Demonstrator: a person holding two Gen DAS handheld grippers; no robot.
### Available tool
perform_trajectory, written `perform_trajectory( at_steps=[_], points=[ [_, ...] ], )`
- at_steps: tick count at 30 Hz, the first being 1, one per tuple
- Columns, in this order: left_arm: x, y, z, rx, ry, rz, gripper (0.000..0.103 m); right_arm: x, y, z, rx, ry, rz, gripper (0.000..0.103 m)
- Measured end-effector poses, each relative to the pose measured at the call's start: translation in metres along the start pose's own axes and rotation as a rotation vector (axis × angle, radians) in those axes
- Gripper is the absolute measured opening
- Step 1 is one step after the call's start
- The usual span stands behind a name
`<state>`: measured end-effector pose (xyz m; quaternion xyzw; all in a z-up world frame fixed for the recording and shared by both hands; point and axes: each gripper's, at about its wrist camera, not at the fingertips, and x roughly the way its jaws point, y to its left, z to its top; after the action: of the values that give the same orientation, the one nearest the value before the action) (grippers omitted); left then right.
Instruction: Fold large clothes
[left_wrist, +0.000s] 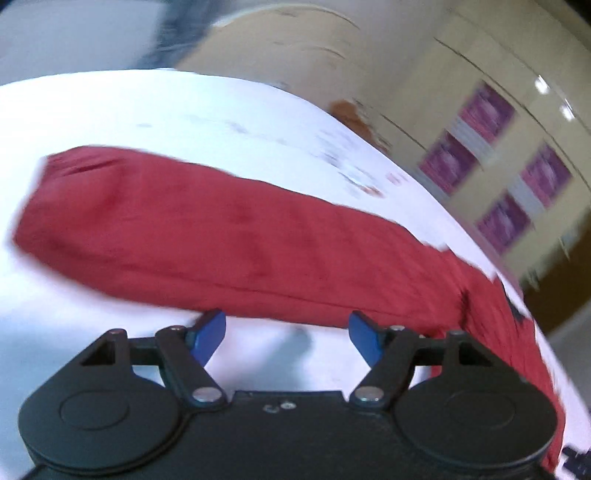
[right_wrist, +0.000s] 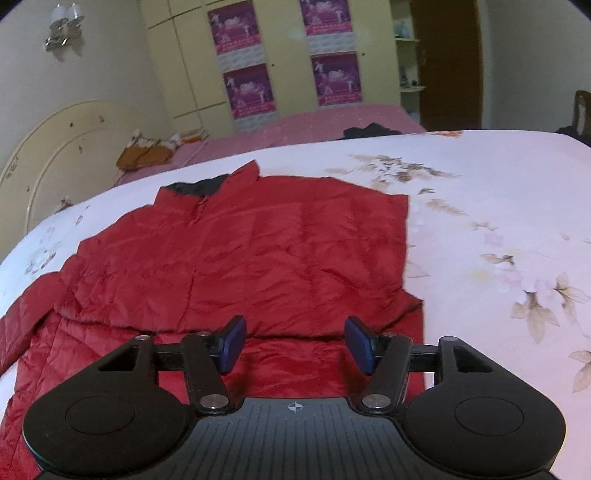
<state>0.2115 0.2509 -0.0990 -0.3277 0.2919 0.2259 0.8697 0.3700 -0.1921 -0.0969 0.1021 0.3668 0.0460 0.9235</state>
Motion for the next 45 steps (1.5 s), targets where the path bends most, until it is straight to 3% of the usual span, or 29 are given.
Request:
perform_trajectory(
  at_steps=[4, 8, 11, 13, 14, 15, 16, 21, 27, 33, 37, 40, 45],
  points=[
    [-0.013, 0.033, 0.002, -0.144, -0.075, 0.037, 0.071, 0.002, 0.007, 0.001, -0.014, 0.003, 0.027, 0.06],
    [-0.007, 0.064, 0.008, -0.334, -0.154, 0.001, 0.067, 0.0, 0.012, 0.001, -0.024, -0.008, 0.023, 0.06],
    [0.002, 0.073, 0.017, -0.41, -0.2, 0.004, 0.06, 0.001, 0.01, 0.004, -0.004, -0.012, -0.012, 0.059],
    [0.012, 0.079, 0.027, -0.442, -0.208, 0.01, 0.045, 0.0, 0.008, 0.006, 0.01, -0.015, -0.026, 0.059],
    [0.017, 0.082, 0.032, -0.443, -0.198, 0.019, 0.023, -0.001, 0.007, 0.007, 0.012, -0.02, -0.033, 0.059],
    [0.02, 0.088, 0.037, -0.442, -0.181, 0.015, 0.008, -0.002, 0.007, 0.008, 0.012, -0.025, -0.041, 0.046],
    [0.024, 0.09, 0.041, -0.444, -0.175, 0.004, 0.008, -0.002, 0.007, 0.009, 0.015, -0.021, -0.042, 0.041],
    [0.017, 0.044, 0.062, -0.212, -0.226, -0.059, 0.006, -0.002, 0.007, 0.013, 0.045, -0.032, -0.066, 0.04],
    [0.036, -0.081, 0.046, 0.152, -0.149, -0.257, 0.006, 0.002, 0.009, 0.018, 0.093, -0.039, -0.084, 0.04],
    [0.064, -0.198, -0.001, 0.449, 0.014, -0.407, 0.006, -0.004, 0.007, 0.018, 0.131, -0.051, -0.087, 0.04],
    [0.076, -0.262, -0.038, 0.623, 0.098, -0.443, 0.006, -0.011, -0.007, 0.016, 0.177, -0.067, -0.11, 0.04],
    [0.073, -0.294, -0.078, 0.728, 0.142, -0.47, 0.006, -0.013, -0.024, 0.014, 0.232, -0.066, -0.126, 0.04],
    [0.074, -0.314, -0.126, 0.836, 0.202, -0.518, 0.006, -0.02, -0.045, 0.015, 0.275, -0.071, -0.138, 0.04]
  ],
)
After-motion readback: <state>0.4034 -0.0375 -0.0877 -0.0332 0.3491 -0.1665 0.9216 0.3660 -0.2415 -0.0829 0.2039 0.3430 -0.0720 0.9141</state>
